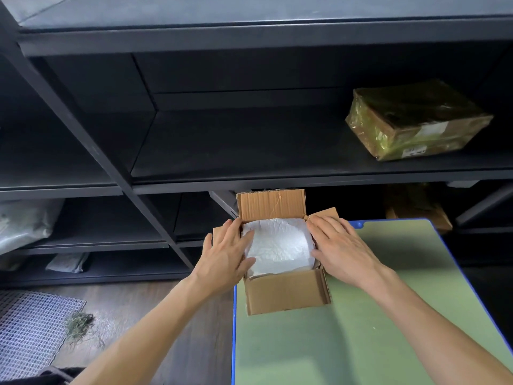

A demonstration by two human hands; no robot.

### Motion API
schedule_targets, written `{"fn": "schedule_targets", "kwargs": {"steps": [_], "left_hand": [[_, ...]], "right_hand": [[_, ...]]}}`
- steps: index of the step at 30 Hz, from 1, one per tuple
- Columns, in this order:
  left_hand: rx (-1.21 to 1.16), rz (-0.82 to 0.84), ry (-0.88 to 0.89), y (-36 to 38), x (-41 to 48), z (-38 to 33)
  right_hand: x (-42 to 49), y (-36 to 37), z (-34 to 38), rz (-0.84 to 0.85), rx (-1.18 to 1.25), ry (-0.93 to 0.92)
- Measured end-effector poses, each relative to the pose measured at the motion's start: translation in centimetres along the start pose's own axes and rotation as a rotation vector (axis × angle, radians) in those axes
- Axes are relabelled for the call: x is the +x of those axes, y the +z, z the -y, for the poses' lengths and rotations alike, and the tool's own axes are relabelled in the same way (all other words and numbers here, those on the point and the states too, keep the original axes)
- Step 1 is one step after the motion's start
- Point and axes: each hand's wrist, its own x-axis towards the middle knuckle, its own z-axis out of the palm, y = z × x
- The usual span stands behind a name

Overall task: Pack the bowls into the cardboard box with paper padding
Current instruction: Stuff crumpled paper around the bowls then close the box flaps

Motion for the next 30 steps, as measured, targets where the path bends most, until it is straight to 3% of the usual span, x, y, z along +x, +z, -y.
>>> {"fn": "schedule_targets", "kwargs": {"steps": [5,9,15,25,30], "left_hand": [[-0.210,-0.010,-0.164,-0.7,-1.0,0.0],[-0.017,-0.042,-0.043,-0.3,-0.4,-1.3],[-0.055,-0.007,-0.166,1.2,1.1,-1.9],[-0.118,-0.083,-0.058,0.3,1.0,-0.8],[-0.111,-0.045,-0.040,0.4,1.0,-0.1]], "right_hand": [[-0.2,-0.6,-0.5,-0.085,0.050,0.026],[0.6,0.3,1.7,-0.101,0.048,-0.075],[2.4,1.3,6.0,0.119,0.126,0.039],[4.6,2.1,8.3,0.286,0.060,0.127],[5.5,1.5,9.3,0.363,0.032,0.166]]}}
